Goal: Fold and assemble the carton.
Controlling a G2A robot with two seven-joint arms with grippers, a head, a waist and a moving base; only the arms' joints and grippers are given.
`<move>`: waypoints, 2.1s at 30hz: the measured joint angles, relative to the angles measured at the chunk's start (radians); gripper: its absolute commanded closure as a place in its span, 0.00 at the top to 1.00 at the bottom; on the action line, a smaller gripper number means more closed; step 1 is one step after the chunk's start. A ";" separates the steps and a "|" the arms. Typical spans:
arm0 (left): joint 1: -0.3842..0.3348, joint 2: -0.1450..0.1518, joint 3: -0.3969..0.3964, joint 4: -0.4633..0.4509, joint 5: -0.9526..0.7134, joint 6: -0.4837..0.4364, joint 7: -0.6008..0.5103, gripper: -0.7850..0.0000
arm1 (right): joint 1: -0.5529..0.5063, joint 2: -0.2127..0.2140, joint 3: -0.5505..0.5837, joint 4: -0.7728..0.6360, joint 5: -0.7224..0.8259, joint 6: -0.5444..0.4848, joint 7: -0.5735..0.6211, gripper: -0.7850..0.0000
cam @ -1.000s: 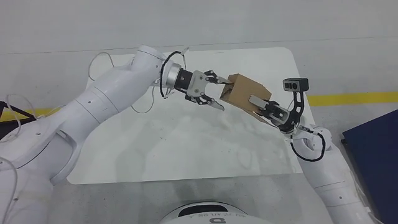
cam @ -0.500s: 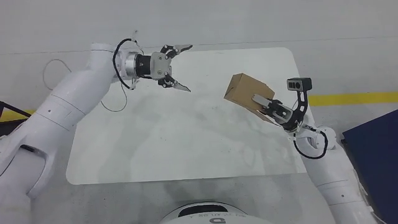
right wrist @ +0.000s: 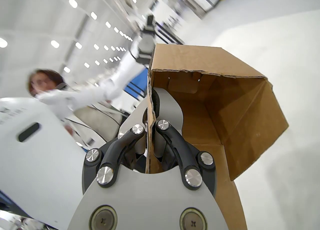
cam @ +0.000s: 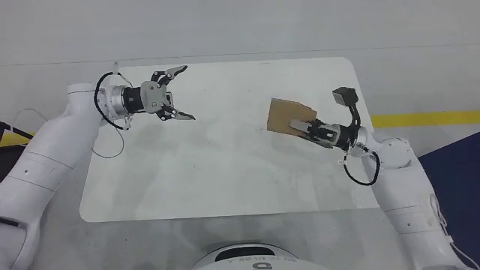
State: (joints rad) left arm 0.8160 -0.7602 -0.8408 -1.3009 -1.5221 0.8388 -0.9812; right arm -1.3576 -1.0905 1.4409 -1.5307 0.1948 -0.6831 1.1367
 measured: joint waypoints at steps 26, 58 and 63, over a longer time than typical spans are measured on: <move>-0.001 0.000 0.003 0.000 -0.001 0.001 0.001 1.00 | 0.839 0.238 -0.965 -0.186 -0.715 -0.002 -0.004 1.00; -0.001 0.000 0.003 0.000 -0.001 0.001 0.001 1.00 | 0.029 0.403 -0.505 -0.126 -0.990 0.062 -0.922 0.52; -0.001 0.000 0.003 0.000 -0.001 0.001 0.001 1.00 | 0.097 0.354 -0.583 -0.071 -0.988 0.115 -0.962 0.56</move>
State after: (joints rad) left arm 0.8151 -0.7607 -0.8380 -1.3007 -1.5228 0.8395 -0.9805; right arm -1.2601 -0.7365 0.8579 -1.6016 -0.7935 -0.5685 0.1749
